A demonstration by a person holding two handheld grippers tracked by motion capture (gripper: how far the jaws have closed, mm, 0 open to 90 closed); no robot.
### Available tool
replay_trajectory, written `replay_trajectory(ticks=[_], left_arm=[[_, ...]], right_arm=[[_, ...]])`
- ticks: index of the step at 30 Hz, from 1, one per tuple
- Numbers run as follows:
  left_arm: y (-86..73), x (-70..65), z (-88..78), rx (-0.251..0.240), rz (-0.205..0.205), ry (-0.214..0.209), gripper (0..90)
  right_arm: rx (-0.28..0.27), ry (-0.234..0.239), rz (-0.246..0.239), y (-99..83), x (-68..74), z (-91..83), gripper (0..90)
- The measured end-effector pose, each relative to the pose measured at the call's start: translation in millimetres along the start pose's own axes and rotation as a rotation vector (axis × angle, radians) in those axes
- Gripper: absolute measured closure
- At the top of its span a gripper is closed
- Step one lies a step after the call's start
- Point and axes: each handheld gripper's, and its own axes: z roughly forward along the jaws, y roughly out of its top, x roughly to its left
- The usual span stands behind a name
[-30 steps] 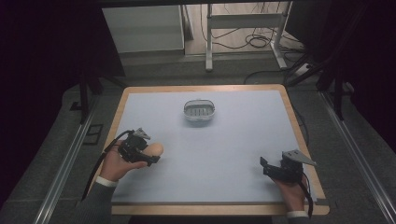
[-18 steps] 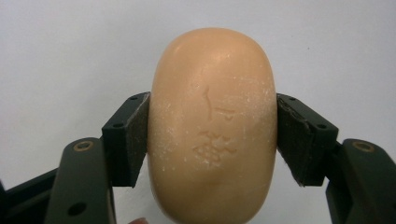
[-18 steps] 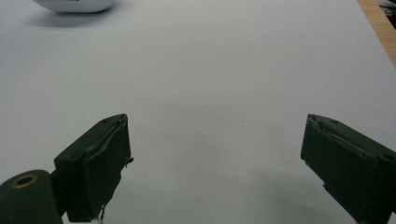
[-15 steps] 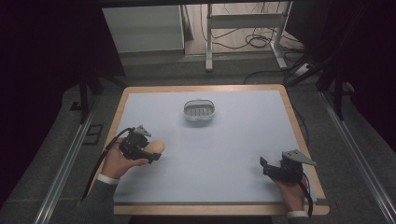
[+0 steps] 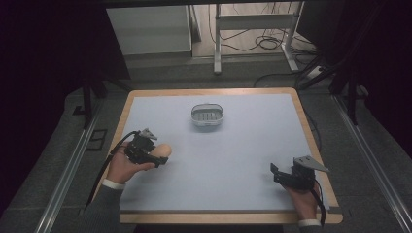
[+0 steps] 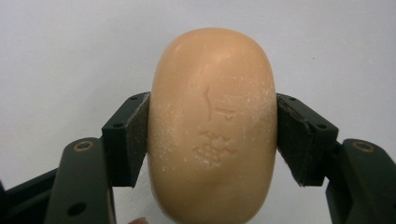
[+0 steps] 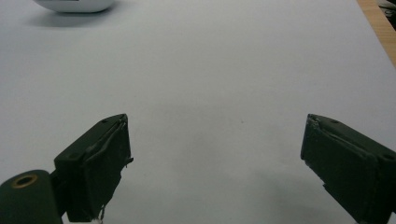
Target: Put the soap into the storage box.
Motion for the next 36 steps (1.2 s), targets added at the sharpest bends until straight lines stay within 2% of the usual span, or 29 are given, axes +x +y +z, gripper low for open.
replay_trajectory(ticks=[11, 36], left_arm=[[4.1, 2.4, 5.0, 0.002, -0.010, -0.001, 32.3], [26.1, 1.1, 11.0, -0.002, 0.010, -0.003, 32.3]], right_arm=[[0.000, 0.003, 0.001, 0.0, -0.2, -0.2, 8.5], [0.006, -0.001, 0.003, 0.2, 0.1, 0.8, 8.4]])
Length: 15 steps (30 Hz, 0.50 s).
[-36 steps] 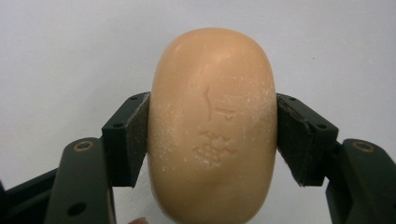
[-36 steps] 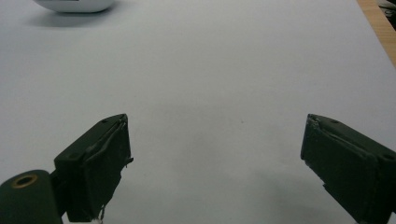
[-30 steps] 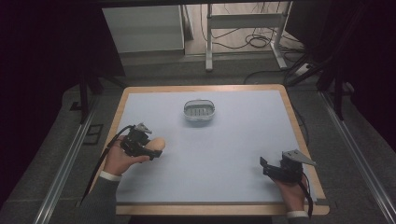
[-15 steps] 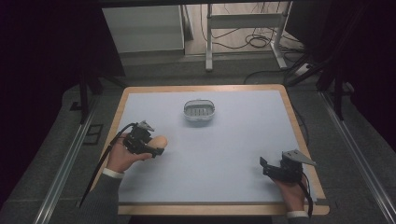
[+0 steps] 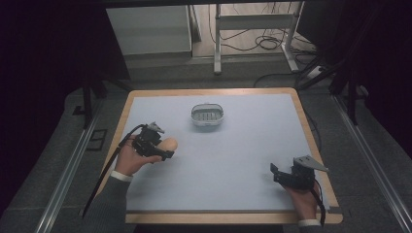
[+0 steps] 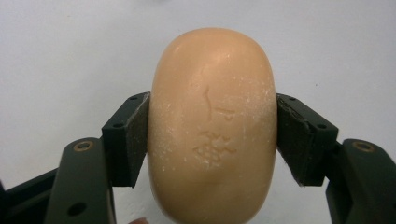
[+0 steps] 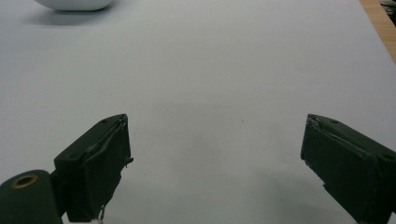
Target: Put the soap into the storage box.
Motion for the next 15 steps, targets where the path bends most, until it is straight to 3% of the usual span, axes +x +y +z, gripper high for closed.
replay_trajectory(ticks=[15], left_arm=[[5.6, 2.6, 3.7, 0.000, -0.002, -0.003, 32.3]], right_arm=[[0.002, -0.004, -0.012, 0.0, 1.2, 0.2, 8.5]])
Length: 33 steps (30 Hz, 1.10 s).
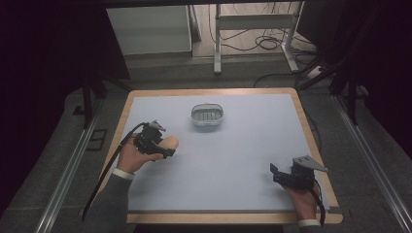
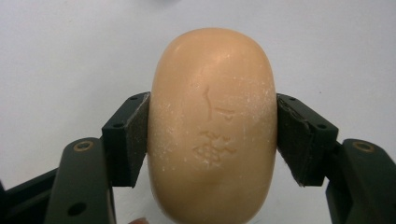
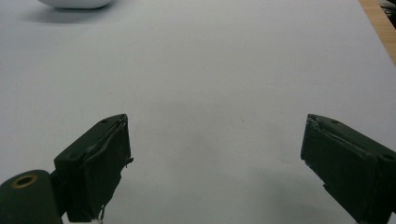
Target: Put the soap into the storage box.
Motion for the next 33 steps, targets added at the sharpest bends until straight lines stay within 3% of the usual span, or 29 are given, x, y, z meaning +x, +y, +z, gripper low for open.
replay_trajectory(ticks=[33], left_arm=[[32.1, -9.6, 5.7, 0.006, 0.048, -0.002, 32.3]], right_arm=[[0.000, 0.002, 0.008, 0.0, -0.7, -0.1, 8.4]])
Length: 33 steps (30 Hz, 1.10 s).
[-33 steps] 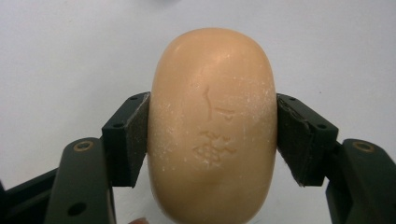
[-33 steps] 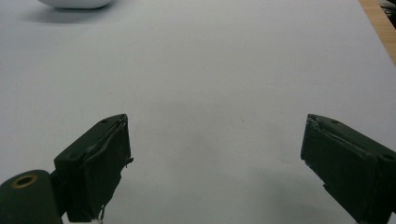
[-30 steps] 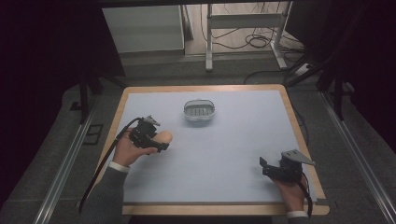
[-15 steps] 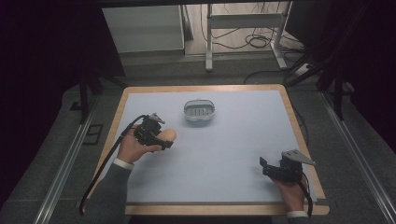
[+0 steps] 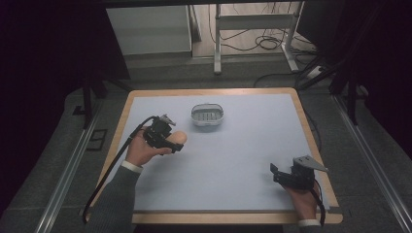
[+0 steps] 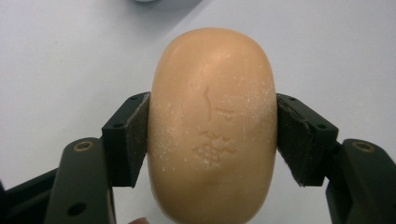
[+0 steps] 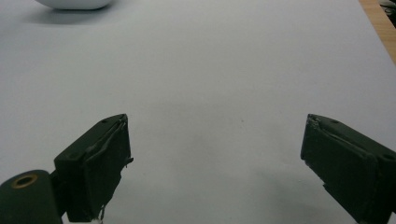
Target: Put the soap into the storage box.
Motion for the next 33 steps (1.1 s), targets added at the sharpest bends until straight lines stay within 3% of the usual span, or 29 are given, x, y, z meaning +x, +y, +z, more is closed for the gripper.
replay_trajectory(ticks=[33], left_arm=[[12.6, 10.3, 13.9, -0.003, -0.012, -0.006, 32.3]], right_arm=[[0.001, 0.001, 0.001, 0.0, -0.1, 0.1, 8.4]])
